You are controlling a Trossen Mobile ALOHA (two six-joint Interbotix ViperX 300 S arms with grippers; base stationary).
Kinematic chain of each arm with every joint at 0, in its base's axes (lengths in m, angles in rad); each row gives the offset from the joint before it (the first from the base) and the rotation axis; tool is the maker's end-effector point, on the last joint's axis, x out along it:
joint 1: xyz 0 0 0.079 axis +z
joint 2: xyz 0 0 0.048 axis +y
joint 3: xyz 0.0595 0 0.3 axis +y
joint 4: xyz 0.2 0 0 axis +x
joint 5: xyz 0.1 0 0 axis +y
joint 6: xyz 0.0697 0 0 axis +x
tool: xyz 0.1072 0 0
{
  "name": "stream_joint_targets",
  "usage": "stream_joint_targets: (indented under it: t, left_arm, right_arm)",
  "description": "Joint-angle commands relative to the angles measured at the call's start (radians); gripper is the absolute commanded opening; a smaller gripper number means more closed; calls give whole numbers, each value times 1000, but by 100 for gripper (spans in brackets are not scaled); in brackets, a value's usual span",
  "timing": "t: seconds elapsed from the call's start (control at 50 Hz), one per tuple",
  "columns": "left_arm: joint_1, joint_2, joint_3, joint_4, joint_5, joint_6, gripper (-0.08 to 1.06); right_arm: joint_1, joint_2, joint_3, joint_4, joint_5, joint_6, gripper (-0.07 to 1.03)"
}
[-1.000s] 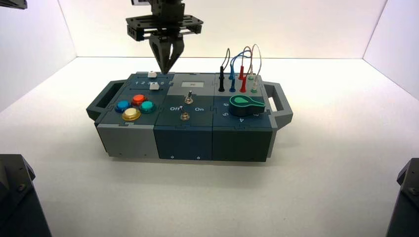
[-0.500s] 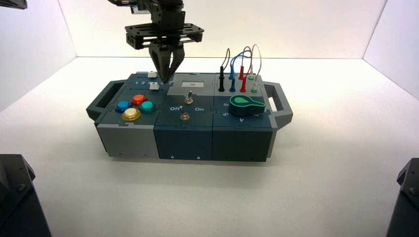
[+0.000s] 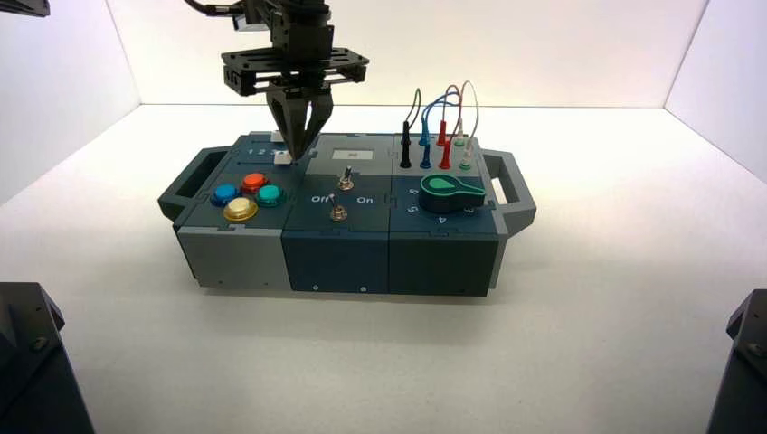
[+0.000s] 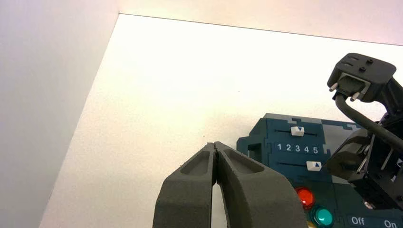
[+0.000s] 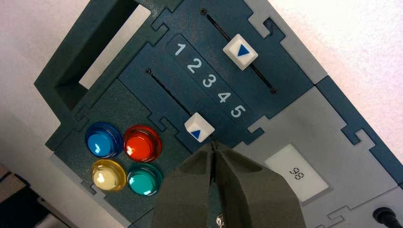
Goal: Move the bottom slider to position 4.
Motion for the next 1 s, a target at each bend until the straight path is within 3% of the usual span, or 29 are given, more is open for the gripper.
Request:
stream_joint_targets:
  t: [0.02,1.0]
  left_arm:
    - [6,3,-29,-2,-6,2,-3]
    - [6,-3,-29,-3,-6,2,-3]
  right_arm:
    - [11,-60,-12,6,-6,5,-2]
    - [14,-51,-23,8,-8,9,-2]
